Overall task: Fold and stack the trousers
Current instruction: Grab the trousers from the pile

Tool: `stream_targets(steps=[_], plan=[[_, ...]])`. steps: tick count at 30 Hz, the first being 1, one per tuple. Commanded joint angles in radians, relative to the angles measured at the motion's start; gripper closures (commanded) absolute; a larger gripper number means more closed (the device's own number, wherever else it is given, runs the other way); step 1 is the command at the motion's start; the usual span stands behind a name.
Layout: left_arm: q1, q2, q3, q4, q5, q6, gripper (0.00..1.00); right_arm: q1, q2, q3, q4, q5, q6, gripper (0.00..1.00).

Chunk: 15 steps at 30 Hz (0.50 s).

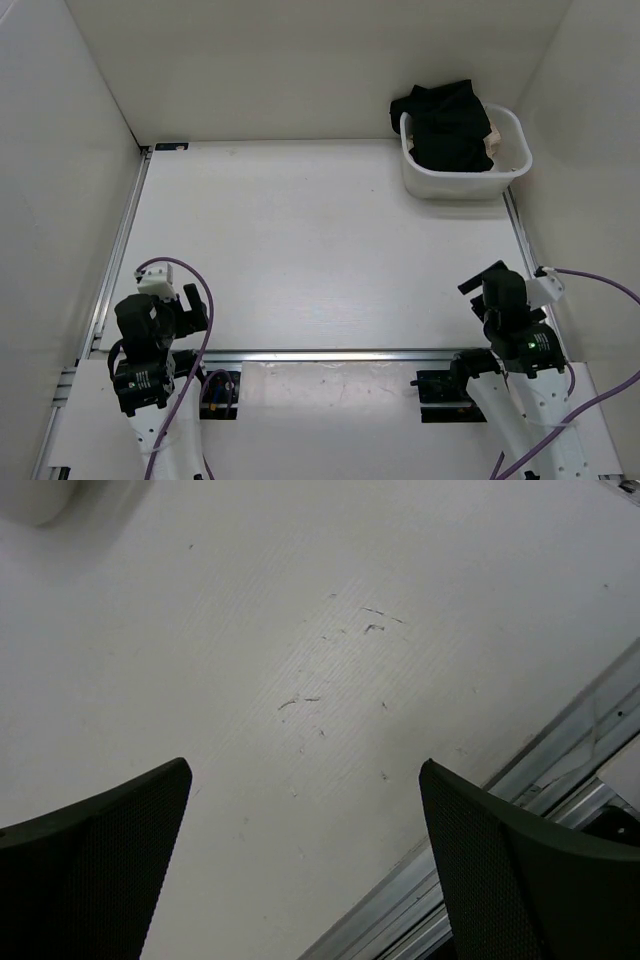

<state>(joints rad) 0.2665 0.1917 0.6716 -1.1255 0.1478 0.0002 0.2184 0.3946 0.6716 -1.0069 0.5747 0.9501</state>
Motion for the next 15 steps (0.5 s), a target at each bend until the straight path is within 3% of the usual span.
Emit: stream_targets(steps=[1, 5, 8, 11, 15], plan=[[-0.001, -0.005, 0.022, -0.008, 0.033, 0.0, 0.0, 0.004, 0.021, 0.054, -0.024, 0.086, -0.003, 0.01], [-0.001, -0.005, 0.013, -0.008, 0.093, 0.0, 0.0, 0.004, 0.03, 0.1, 0.135, 0.054, -0.25, 0.01], [-0.001, 0.023, 0.026, 0.025, 0.157, 0.0, 0.0, 0.004, 0.091, 0.182, 0.342, -0.082, -0.591, 0.01], [-0.001, 0.057, 0.051, 0.085, 0.167, 0.0, 0.0, 0.004, 0.254, 0.285, 0.496, -0.061, -0.692, 0.01], [-0.001, 0.187, 0.111, 0.095, 0.186, 0.0, 0.0, -0.005, 0.643, 0.621, 0.519, 0.094, -0.773, 0.01]])
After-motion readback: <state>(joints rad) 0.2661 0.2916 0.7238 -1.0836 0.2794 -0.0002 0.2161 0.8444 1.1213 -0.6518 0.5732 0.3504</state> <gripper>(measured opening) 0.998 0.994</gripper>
